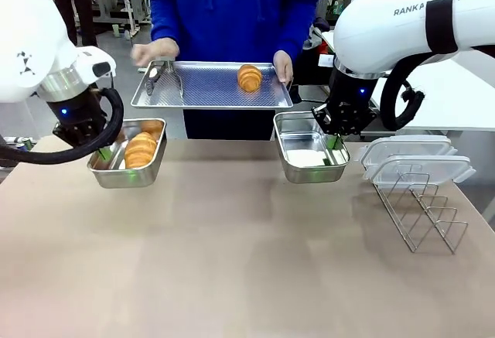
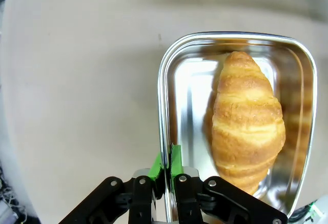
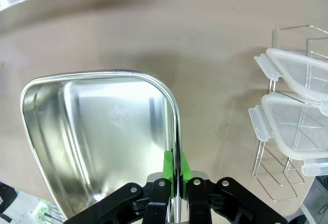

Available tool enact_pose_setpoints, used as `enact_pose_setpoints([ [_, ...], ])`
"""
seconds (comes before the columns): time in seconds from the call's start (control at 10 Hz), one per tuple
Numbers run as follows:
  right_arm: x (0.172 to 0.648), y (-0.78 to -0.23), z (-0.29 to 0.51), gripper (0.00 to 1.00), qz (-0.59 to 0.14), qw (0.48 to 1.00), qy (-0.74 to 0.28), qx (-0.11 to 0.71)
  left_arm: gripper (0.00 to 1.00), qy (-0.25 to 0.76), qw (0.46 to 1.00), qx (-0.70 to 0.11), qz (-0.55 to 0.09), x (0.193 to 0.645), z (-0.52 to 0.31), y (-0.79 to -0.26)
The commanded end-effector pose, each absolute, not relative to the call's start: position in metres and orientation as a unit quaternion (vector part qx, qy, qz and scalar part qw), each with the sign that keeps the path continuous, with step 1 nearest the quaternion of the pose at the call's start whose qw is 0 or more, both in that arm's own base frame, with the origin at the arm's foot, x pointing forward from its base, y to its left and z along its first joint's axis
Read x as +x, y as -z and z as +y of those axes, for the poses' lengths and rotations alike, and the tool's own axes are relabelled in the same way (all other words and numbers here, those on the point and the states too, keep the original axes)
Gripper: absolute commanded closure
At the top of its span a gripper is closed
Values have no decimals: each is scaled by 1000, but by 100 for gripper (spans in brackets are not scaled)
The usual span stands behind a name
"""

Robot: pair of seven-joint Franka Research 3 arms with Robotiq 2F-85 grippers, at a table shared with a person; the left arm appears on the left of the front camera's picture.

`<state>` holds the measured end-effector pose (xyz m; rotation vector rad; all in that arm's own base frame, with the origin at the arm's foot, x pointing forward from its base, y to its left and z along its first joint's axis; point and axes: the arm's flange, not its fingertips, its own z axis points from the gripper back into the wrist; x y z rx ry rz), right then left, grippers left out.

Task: Place the bread in airtight containers.
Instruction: Once an object is inside an Airtight Container , place the container in the center of the table.

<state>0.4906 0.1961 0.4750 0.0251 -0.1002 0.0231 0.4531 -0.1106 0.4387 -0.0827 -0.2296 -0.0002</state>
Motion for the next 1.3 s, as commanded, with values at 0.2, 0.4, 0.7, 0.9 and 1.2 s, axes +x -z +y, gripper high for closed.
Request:
enact_pose_setpoints([
  [0.2, 491, -479, 195, 100, -56, 998, -8, 11, 95, -23, 992, -41, -118, 454, -125, -380],
  [0.4, 491, -479, 195, 100, -56, 998, -8, 11, 95, -22, 992, -30, -119, 458, -134, -357],
  [0.7, 491, -479, 195, 100, -56, 998, -8, 11, 95, -5, 994, -18, -105, 463, -144, -337],
  [0.9, 491, -479, 195, 100, -56, 998, -8, 11, 95, 4, 994, -5, -105, 465, -151, -329],
  [1.2, 491, -479, 195, 100, -56, 998, -8, 11, 38, 4, 993, 8, -120, 467, -151, -327],
])
